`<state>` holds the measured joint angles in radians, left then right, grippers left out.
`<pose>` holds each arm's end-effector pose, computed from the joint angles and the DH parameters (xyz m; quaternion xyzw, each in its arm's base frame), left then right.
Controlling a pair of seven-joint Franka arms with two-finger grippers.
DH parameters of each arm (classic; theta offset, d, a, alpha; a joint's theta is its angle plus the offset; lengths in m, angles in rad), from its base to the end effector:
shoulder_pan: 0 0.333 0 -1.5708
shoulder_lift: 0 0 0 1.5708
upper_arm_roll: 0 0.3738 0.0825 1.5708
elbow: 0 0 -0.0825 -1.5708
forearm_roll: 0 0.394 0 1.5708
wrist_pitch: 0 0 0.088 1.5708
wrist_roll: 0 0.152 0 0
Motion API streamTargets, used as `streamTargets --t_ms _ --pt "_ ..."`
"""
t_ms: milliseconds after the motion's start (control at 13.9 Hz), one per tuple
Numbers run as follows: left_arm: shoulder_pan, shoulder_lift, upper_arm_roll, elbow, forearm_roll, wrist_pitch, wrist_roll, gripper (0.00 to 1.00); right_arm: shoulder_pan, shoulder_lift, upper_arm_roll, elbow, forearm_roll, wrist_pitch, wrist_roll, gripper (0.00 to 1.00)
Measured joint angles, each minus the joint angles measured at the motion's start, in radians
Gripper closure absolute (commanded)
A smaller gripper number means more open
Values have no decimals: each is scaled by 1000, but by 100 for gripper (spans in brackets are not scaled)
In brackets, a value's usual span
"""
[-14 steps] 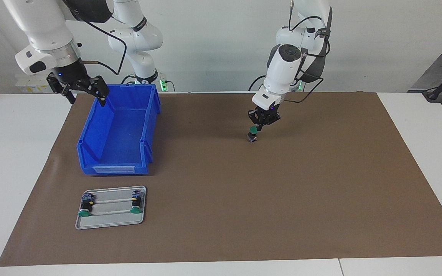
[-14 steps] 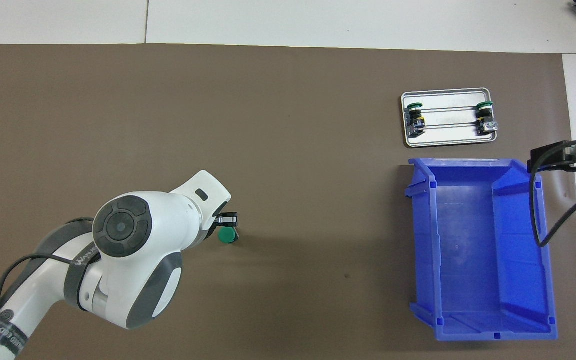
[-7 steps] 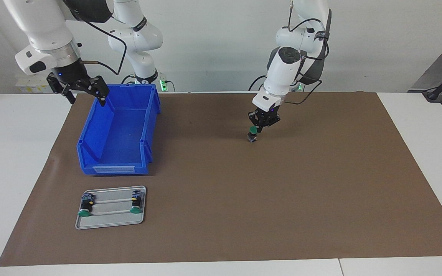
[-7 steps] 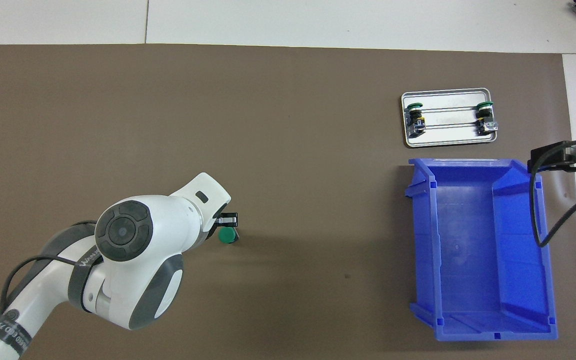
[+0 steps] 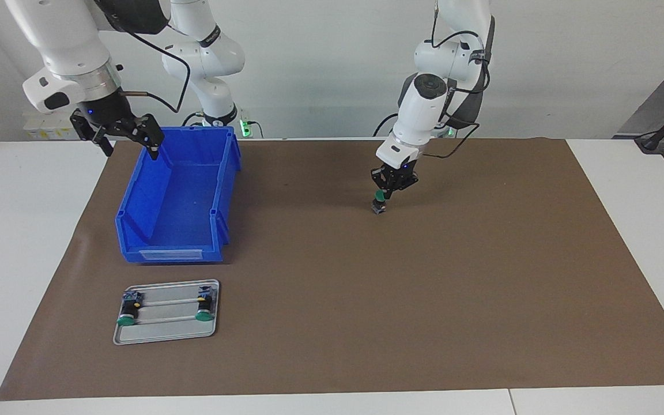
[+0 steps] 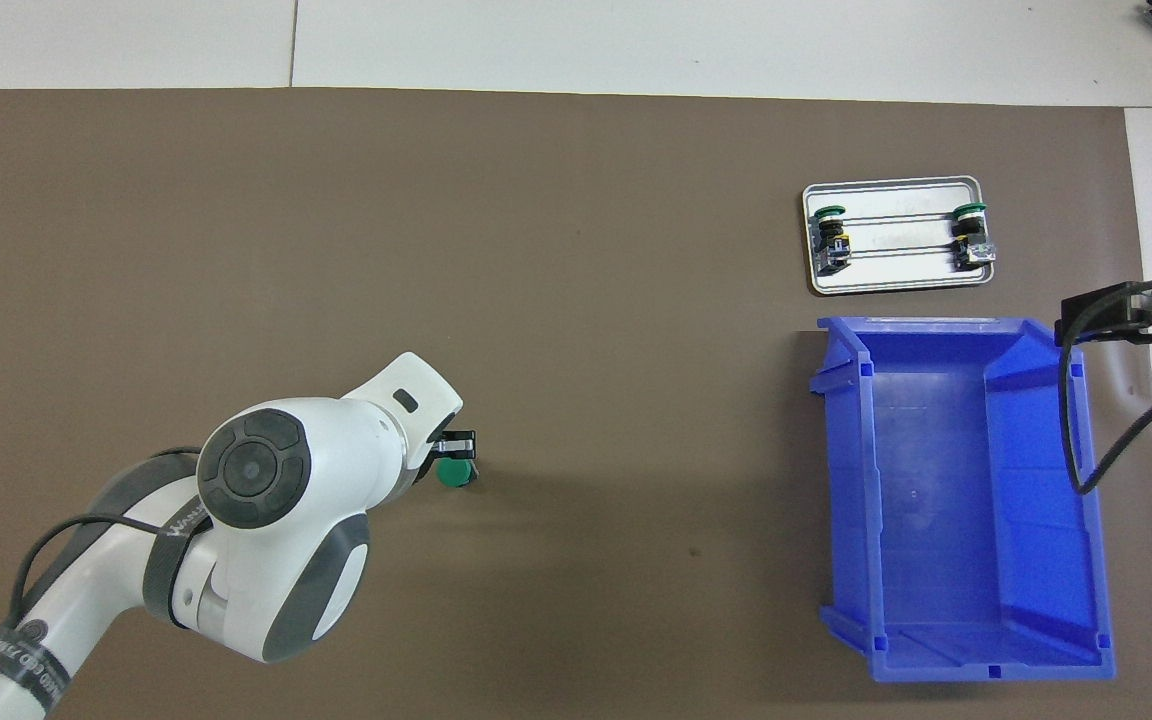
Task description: Place and press button with both arms
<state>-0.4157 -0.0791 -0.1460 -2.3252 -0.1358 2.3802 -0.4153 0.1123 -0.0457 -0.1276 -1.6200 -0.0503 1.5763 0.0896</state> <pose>0.4366 -0.2818 0.3912 0.9964 -0.0272 0.0381 0.0704 0.5478 -0.0177 0.6394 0.9984 -0.0522 0.0016 0.0222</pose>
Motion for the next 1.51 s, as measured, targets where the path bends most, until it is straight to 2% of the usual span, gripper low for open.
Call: streamTargets --t_ms 1513 --pt "-23 -2 1 -52 0 63 0 100 0 0 0 0 0 0 0 0"
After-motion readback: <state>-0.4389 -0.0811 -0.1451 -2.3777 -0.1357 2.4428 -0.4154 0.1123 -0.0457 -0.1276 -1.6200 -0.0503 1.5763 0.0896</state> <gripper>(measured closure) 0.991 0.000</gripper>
